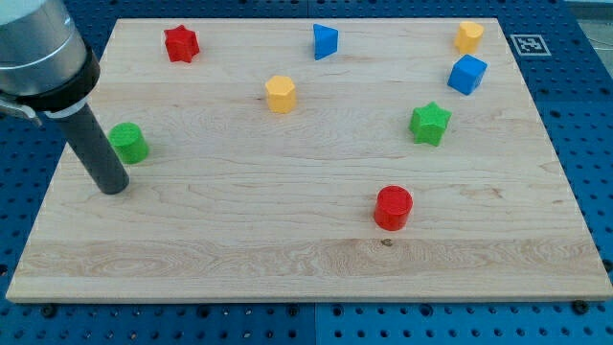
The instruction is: Put the green circle parallel to green star
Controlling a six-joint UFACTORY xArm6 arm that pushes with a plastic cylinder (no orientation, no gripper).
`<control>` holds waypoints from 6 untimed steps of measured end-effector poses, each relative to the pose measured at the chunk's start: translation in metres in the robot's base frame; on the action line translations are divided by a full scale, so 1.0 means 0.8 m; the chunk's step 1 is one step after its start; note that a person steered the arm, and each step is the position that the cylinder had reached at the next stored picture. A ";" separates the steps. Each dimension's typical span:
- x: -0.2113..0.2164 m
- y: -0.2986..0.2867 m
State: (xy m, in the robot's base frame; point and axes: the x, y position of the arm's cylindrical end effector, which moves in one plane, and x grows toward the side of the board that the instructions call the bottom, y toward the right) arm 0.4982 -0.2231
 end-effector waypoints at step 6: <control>-0.061 0.158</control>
